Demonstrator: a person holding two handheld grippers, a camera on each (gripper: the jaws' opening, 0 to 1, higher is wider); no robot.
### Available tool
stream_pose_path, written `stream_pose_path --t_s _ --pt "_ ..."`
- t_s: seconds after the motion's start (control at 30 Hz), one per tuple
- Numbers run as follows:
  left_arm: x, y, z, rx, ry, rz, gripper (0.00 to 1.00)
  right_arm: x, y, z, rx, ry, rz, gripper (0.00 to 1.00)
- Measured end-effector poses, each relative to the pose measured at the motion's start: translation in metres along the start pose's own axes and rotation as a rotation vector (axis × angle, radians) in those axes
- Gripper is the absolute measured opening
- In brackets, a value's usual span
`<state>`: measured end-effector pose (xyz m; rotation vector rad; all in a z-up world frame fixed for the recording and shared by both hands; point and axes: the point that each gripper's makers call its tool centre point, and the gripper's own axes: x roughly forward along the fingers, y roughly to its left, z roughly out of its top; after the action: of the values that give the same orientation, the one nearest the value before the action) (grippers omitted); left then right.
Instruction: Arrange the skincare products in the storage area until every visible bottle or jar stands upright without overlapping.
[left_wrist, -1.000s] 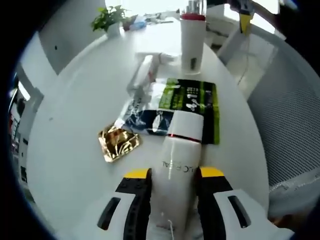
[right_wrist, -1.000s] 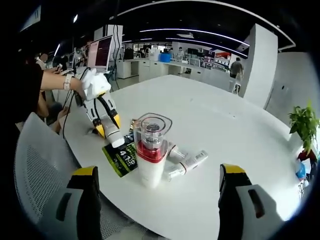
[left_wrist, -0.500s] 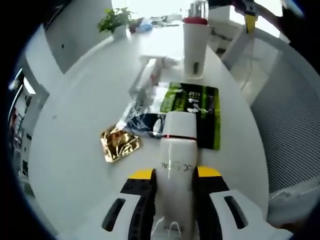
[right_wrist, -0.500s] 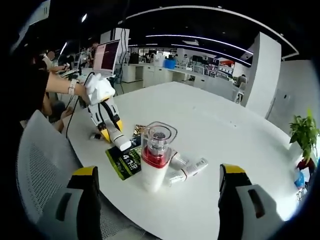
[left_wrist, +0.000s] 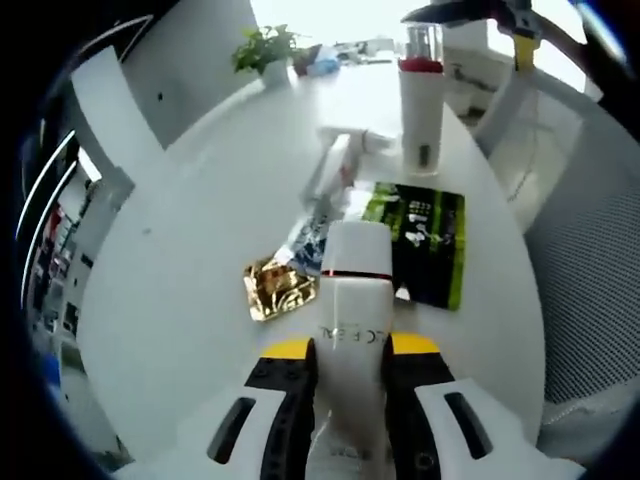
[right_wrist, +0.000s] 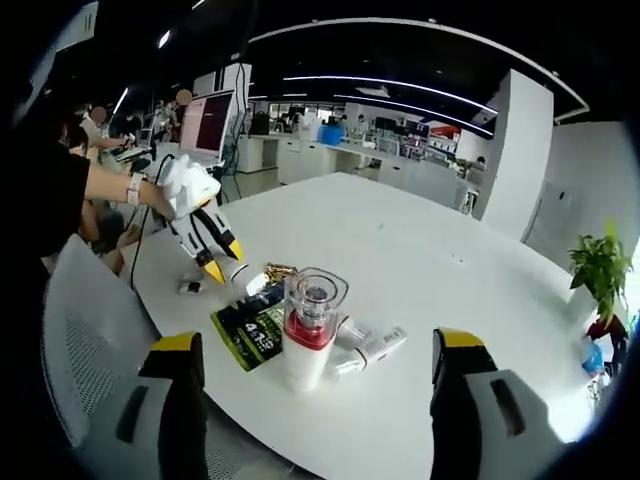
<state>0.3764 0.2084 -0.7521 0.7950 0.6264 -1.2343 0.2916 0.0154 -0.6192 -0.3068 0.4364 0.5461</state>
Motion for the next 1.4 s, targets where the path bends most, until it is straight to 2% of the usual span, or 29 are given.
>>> stream_pose_path --t_s 0.07,0.2,0.27,0.3,0.43,0.53,0.6,0.67,0.73,0.8,0.87,0.93,0.97,1.0,1.13,1.27,1.37,1.4 --pt "-0.005 0.001 0.006 0.030 -0.022 0.029 0.22 -0.003 0.003 0.008 -0.003 -0.017 0.010 0.88" --pt "-0.015 -0.002 0.013 0.046 -0.029 0.042 0.22 -0.008 0.008 0.033 -0.028 -0.071 0.019 0.83" --pt "-0.019 -0.002 0.017 0.049 -0.034 0.057 0.22 -0.011 0.011 0.047 -0.064 -0.113 0.027 0.78" --pt "-0.021 -0.002 0.019 0.052 -0.041 0.061 0.22 -0.012 0.012 0.049 -0.053 -0.112 0.027 0.75" --pt "-0.024 -0.004 0.023 0.066 -0.043 0.069 0.22 -0.010 0.026 0.063 -0.023 -0.145 0.093 0.69" --pt "-0.028 -0.004 0.028 0.063 -0.056 0.088 0.22 -0.002 0.048 0.067 -0.057 -0.153 0.179 0.64" --pt "-0.031 -0.006 0.032 0.067 -0.071 0.100 0.22 -0.002 0.057 0.070 -0.079 -0.160 0.199 0.56" --pt "-0.035 -0.008 0.035 0.090 -0.082 0.116 0.22 0.000 0.068 0.074 -0.068 -0.176 0.230 0.54" --pt "-0.039 -0.011 0.037 0.091 -0.090 0.119 0.22 0.006 0.084 0.071 -0.035 -0.163 0.299 0.50" --pt "-0.042 -0.014 0.040 0.091 -0.098 0.119 0.22 0.013 0.092 0.071 -0.008 -0.170 0.317 0.48" --pt "-0.045 -0.018 0.042 0.106 -0.102 0.127 0.22 0.018 0.109 0.069 0.051 -0.175 0.381 0.47" --pt "-0.049 -0.022 0.045 0.123 -0.105 0.131 0.22 0.023 0.118 0.063 0.123 -0.150 0.398 0.43" --pt "-0.051 -0.023 0.046 0.124 -0.111 0.135 0.22 0.025 0.119 0.063 0.101 -0.164 0.397 0.41" --pt "-0.053 -0.025 0.047 0.117 -0.117 0.138 0.22 0.029 0.119 0.060 0.140 -0.164 0.377 0.39" --pt "-0.060 -0.033 0.053 0.116 -0.140 0.145 0.22 0.046 0.122 0.033 0.206 -0.084 0.396 0.40" --pt "-0.064 -0.042 0.061 0.131 -0.157 0.145 0.23 0.056 0.113 0.018 0.245 -0.061 0.366 0.41" --pt "-0.062 -0.047 0.067 0.153 -0.162 0.143 0.23 0.060 0.113 0.016 0.347 -0.064 0.391 0.42" --pt "-0.062 -0.049 0.069 0.157 -0.164 0.137 0.23 0.061 0.112 0.020 0.385 -0.088 0.406 0.41"
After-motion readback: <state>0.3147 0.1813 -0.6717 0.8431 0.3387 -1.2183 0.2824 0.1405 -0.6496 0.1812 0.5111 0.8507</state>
